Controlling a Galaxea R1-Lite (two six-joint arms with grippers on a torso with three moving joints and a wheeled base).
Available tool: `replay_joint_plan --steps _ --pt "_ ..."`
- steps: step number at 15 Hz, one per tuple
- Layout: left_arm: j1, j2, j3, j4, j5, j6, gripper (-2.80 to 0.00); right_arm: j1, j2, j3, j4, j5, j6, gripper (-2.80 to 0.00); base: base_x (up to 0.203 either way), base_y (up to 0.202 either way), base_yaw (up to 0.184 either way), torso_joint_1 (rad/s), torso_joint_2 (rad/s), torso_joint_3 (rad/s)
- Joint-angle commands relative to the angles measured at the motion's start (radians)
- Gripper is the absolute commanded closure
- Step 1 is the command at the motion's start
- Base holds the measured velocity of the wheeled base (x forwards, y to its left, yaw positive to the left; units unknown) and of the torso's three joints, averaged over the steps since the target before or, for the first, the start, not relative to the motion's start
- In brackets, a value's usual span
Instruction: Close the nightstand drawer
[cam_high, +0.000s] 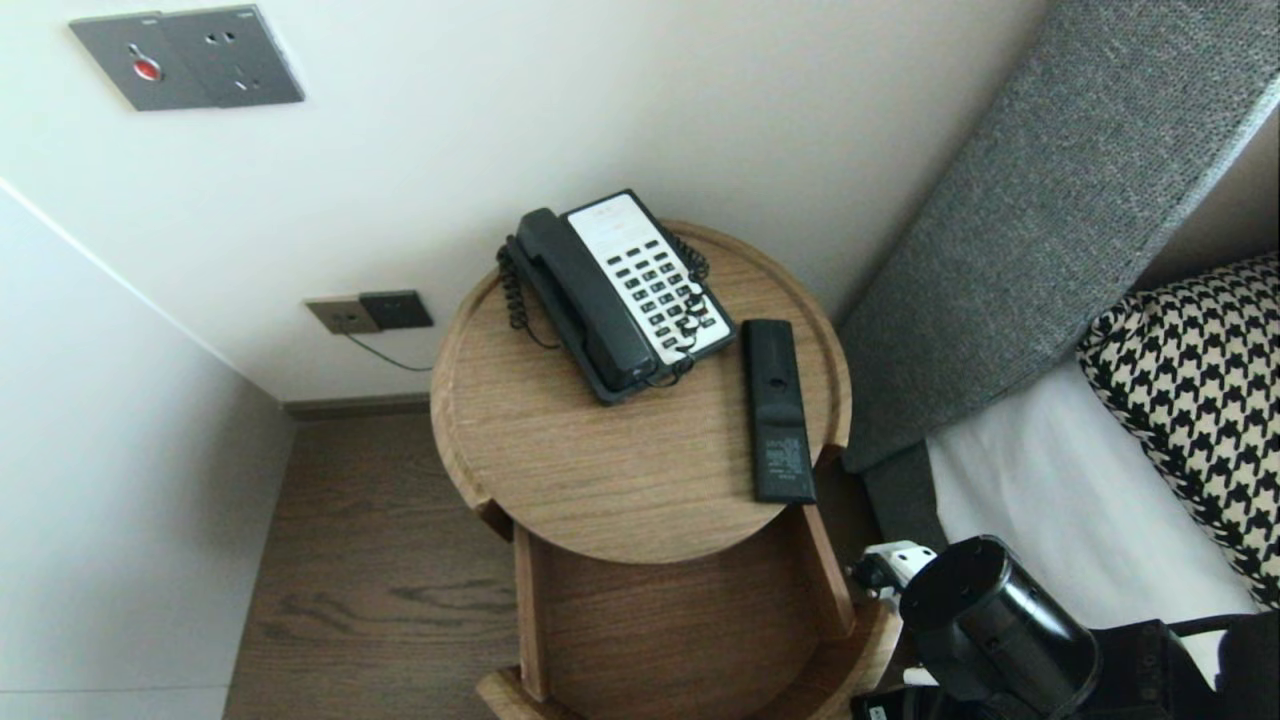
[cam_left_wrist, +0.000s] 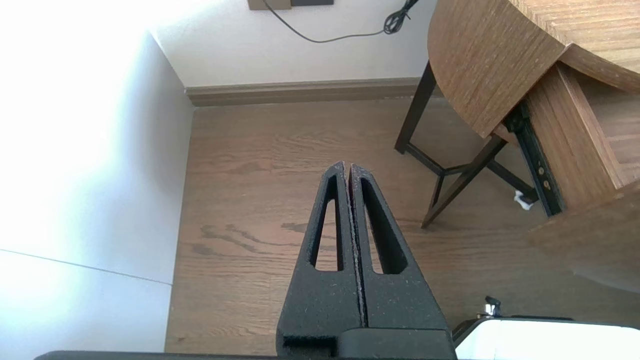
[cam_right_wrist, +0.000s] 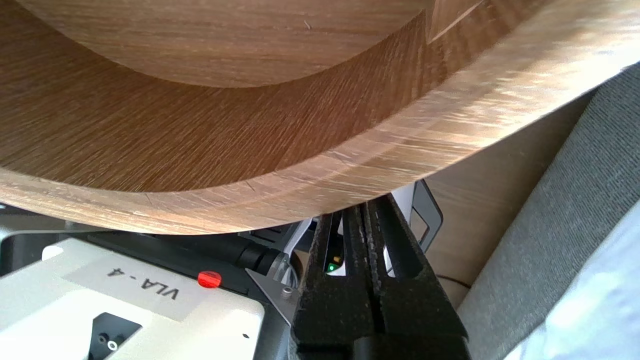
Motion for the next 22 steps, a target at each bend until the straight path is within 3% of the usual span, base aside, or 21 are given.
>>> replay_joint_plan --steps 1,9,22 --pt "0.0 0.0 0.0 0.0 0.001 0.0 0.0 -0.003 0.04 -0.039 -0.002 -0.001 0.002 0.0 0.0 0.0 0.0 0.0 0.0 0.0" --pt "0.0 0.0 0.0 0.0 0.001 0.0 0.0 -0.015 0.126 -0.138 -0.003 -0.005 -0.022 0.0 0.0 0.0 0.0 0.0 0.0 0.0" --pt "0.0 0.0 0.0 0.0 0.001 0.0 0.0 -0.015 0.153 -0.283 -0.001 -0.116 -0.111 0.0 0.0 0.0 0.0 0.0 0.0 0.0"
